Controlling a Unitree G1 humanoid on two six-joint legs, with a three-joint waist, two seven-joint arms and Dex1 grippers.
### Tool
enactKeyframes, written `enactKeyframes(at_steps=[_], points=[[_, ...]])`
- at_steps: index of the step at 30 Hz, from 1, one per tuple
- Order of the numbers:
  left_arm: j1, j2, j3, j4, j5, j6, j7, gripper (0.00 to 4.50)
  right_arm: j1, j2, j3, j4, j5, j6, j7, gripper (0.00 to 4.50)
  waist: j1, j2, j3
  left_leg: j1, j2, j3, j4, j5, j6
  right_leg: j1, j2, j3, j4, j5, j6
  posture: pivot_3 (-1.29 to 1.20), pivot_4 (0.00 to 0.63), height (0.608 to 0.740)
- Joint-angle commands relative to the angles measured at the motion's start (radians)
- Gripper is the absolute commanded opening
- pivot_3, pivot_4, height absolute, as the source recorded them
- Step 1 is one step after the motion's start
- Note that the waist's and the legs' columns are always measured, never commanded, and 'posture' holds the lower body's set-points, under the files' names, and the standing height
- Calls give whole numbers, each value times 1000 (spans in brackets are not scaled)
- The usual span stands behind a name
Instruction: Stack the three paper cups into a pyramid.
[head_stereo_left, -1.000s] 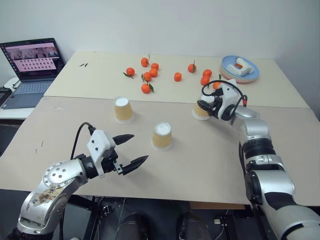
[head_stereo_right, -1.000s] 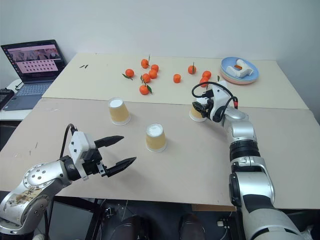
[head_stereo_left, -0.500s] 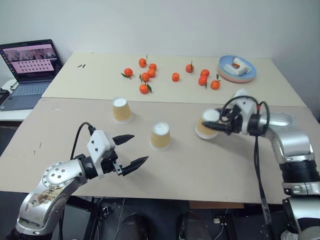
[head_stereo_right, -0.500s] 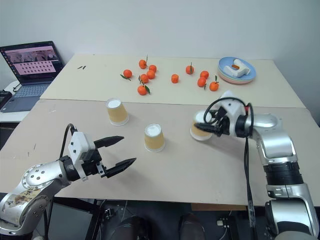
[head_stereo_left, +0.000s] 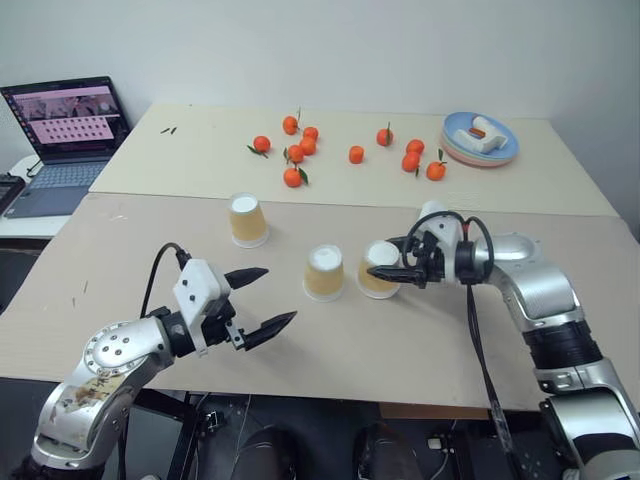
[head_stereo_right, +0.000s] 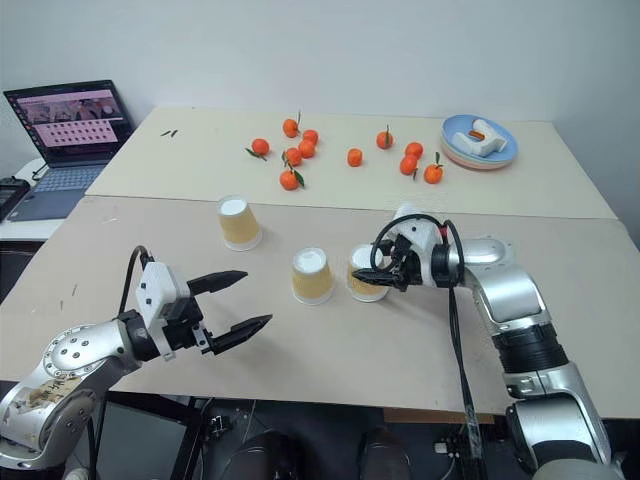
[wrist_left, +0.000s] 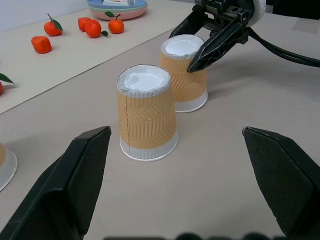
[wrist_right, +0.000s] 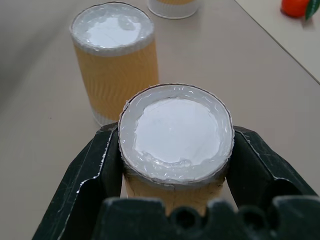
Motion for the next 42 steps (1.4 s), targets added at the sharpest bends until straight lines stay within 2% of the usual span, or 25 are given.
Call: enactKeyframes(at_steps=[1,13,21,23,25,26,35,38,42], points=[[0,9,25,-37,-18,2,6,4500,9,13,2,-37,23,12,11,2638,0,0,0,0,0,0,0,0,0,0,0,0,0,0,0,0,150,680],[-3,7,21,-36,-13,1,12,4500,-2,115,-7,5,13,41,-67,2638,-4,0,0,0,0,0,0,0,0,0,0,0,0,0,0,0,150,680],[-4,10,25,-37,-13,2,14,4500,1,136,0,17,3,37,-86,2638,-5,0,0,0,0,0,0,0,0,0,0,0,0,0,0,0,150,680],[-1,10,25,-39,-12,1,13,4500,3,138,-9,20,13,48,-87,3599,-5,0,0,0,0,0,0,0,0,0,0,0,0,0,0,0,150,680],[0,10,24,-40,-13,1,14,4500,6,136,-12,12,16,41,-82,4096,-4,0,0,0,0,0,0,0,0,0,0,0,0,0,0,0,150,680],[-1,9,25,-40,-14,2,16,4500,6,134,-14,1,21,39,-75,4490,-3,0,0,0,0,0,0,0,0,0,0,0,0,0,0,0,150,680],[31,-3,52,-48,-14,5,44,4500,-45,40,-141,-85,145,91,-17,4490,2,0,0,-1,-1,0,0,0,0,0,0,0,0,0,0,0,150,680],[50,-26,87,-48,-2,12,106,4500,-92,-16,-191,-89,167,111,-25,4490,1,0,0,-1,0,0,0,0,0,0,0,0,0,0,0,0,150,680],[47,-76,157,15,58,6,235,4500,-108,-105,-168,-114,119,103,-31,4490,2,0,0,-1,0,0,0,0,0,0,0,0,0,0,0,0,150,680]])
